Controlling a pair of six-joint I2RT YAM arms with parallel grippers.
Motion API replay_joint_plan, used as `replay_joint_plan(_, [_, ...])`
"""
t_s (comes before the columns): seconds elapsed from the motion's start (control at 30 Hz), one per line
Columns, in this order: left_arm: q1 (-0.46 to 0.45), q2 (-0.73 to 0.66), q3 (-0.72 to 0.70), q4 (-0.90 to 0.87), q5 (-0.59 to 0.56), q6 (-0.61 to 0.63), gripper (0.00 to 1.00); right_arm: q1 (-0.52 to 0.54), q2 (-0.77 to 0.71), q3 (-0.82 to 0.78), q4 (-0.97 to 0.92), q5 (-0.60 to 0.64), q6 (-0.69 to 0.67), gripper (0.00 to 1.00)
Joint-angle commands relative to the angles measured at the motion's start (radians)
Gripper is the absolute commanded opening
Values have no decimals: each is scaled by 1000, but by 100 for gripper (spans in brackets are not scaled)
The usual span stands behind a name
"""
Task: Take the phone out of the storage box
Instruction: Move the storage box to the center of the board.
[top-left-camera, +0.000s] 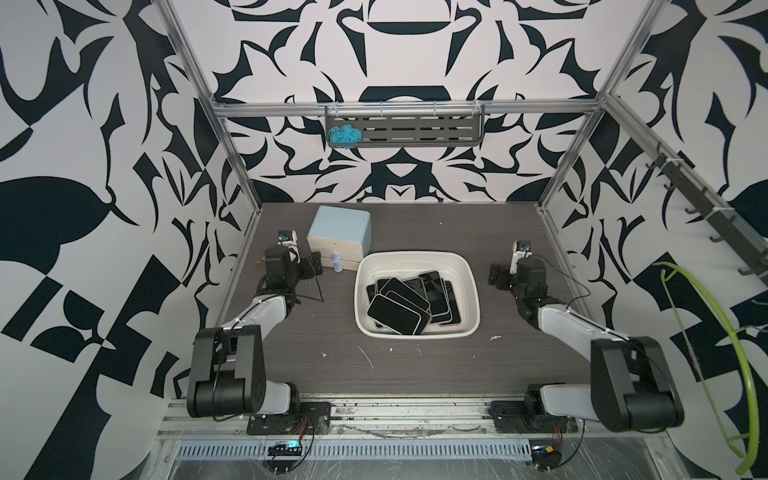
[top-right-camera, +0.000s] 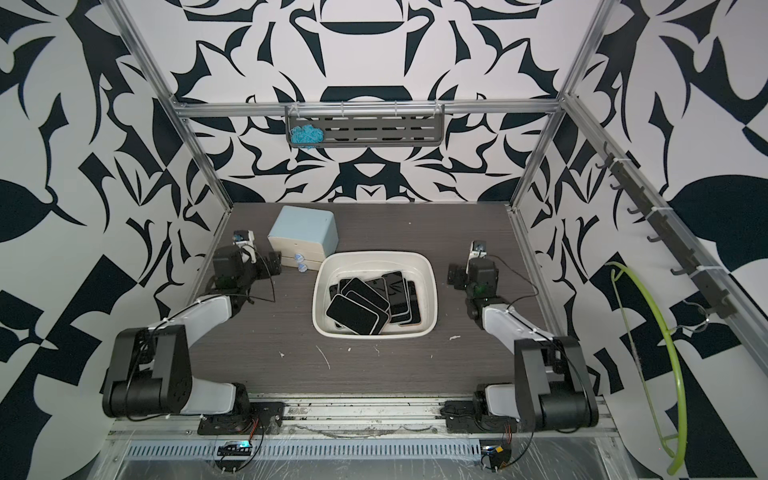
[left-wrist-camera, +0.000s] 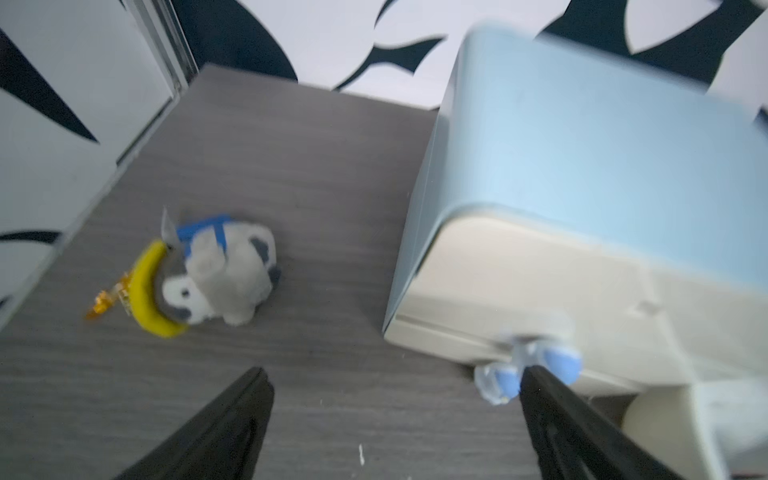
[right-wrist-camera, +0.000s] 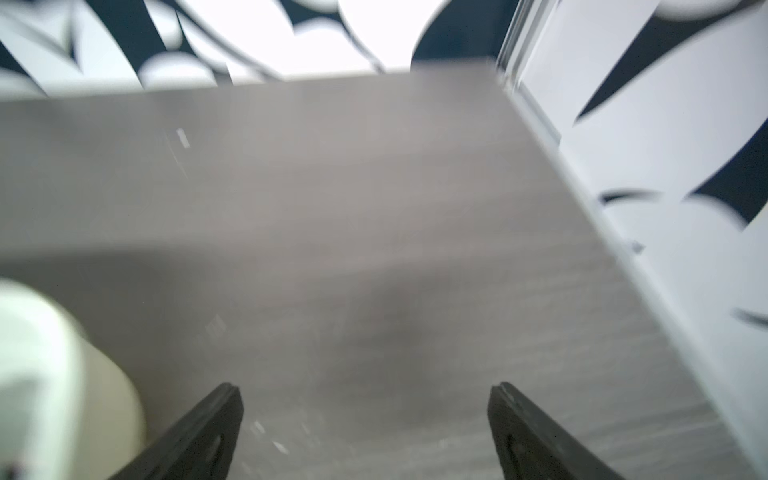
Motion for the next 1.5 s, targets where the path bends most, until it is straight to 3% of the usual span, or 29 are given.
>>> replay_joint_plan(0.0, [-12,-119,81,-394,100,-117,100,51,-35,287,-497,-155,121,91])
replay_joint_plan(0.13, [-27,-238,128,-554,140,-277,100,206,63,553,-790,-243,127,91])
replay_joint_plan(0.27, [-38,-344,130,-640,205,-332,100,320,156,662,-906,-299,158,89])
replay_joint_plan(0.43, [-67,-443,103,-777,211,-383,100,498,266,754,-976,-219,124,89])
replay_joint_plan(0.6, [-191,-529,25,-846,154,-438,100,659,380,798,-1031,-88,86,89])
replay_joint_plan(0.7, [-310,-529,-12,-844,82,-472,100,658,391,748,-1017,-81,175,89])
replay_joint_plan(0.9, [-518,-376,34,-859,-60,-472,95,635,287,694,-1057,103,261,89])
replay_joint_plan(1.03, [-533,-248,74,-847,-90,-441,87,504,194,608,-1097,122,304,89])
replay_joint_plan(1.17, [-533,-157,101,-825,-134,-405,86,342,127,485,-1063,-19,295,87])
replay_joint_plan(1.23, [-533,-118,112,-811,-144,-396,86,327,120,458,-1046,-33,275,87])
replay_joint_plan(1.37, [-533,-15,137,-769,-132,-380,72,327,155,433,-990,-86,269,86])
replay_joint_plan(1.47, [-533,33,157,-759,-128,-381,70,327,197,426,-961,-113,285,86])
